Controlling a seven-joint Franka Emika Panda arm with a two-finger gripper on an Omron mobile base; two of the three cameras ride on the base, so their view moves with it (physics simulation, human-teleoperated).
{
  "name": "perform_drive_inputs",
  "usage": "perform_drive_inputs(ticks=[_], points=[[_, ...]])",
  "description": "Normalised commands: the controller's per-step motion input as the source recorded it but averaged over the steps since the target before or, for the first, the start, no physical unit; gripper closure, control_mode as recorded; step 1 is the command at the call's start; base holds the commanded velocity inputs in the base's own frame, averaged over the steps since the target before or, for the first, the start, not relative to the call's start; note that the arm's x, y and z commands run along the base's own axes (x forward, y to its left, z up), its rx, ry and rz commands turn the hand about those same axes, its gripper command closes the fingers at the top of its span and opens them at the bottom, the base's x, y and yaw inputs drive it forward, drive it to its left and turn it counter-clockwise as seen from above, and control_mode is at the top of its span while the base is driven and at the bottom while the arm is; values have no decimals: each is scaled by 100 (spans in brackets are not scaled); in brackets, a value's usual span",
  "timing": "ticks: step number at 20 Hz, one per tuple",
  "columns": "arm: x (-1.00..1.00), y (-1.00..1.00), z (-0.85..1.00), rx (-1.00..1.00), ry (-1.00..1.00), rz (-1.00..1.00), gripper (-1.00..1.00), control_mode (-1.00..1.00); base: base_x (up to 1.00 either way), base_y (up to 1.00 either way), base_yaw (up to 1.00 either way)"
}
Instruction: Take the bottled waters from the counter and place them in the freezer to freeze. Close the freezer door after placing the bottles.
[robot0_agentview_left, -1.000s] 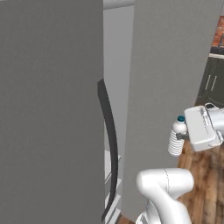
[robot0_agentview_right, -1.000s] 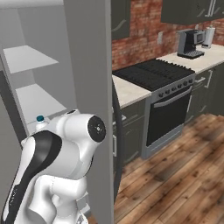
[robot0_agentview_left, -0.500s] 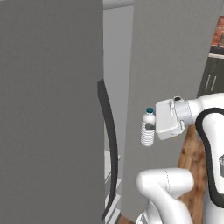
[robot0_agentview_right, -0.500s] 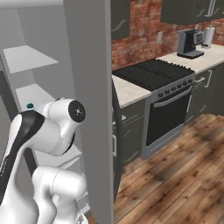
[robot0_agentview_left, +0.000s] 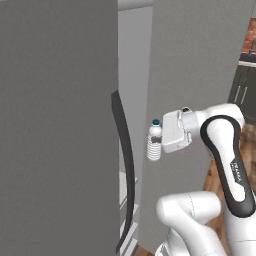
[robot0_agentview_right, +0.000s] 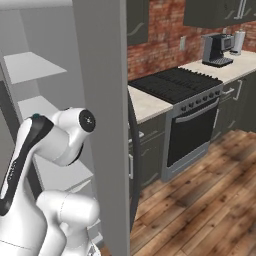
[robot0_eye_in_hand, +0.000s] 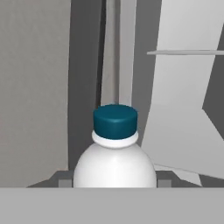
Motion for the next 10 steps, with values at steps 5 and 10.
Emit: perform_drive_inputs(ticks=[5, 10], points=[[58, 39, -3, 0, -4, 0, 100, -100, 0, 0, 0], [44, 38, -11, 0, -2, 0, 100, -100, 0, 0, 0]])
